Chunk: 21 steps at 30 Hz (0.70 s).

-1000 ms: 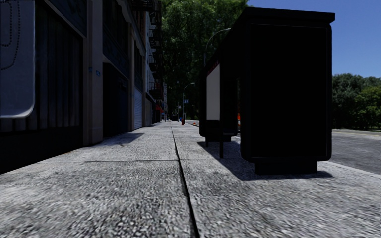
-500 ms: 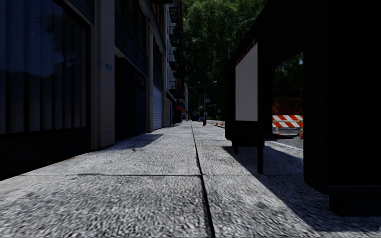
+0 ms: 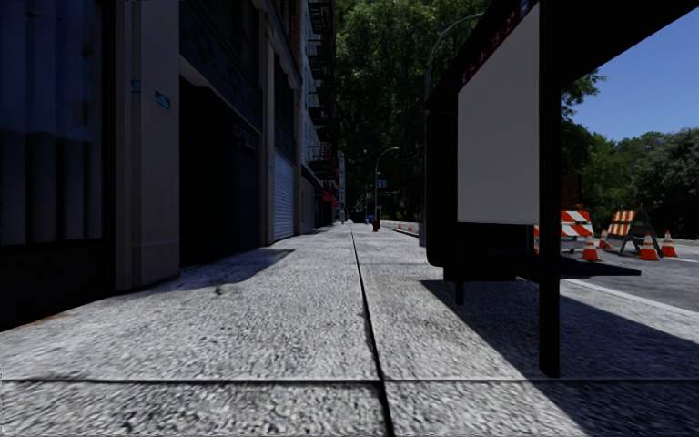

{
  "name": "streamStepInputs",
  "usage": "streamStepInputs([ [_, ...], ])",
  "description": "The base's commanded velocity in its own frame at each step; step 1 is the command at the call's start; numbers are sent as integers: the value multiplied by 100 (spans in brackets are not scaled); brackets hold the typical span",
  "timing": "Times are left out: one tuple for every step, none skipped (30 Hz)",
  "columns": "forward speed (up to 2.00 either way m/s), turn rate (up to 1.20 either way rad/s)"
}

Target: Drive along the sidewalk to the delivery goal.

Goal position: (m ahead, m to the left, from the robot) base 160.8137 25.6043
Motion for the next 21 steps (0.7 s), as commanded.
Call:
streamStepInputs([
  [200,0],
  [200,0],
  [200,0],
  [200,0],
  [200,0],
  [200,0],
  [200,0],
  [200,0],
  [200,0],
  [200,0],
  [200,0],
  [200,0],
  [200,0],
  [200,0],
  [200,0],
  [200,0],
  [200,0],
  [200,0],
  [200,0],
  [200,0],
  [200,0],
])
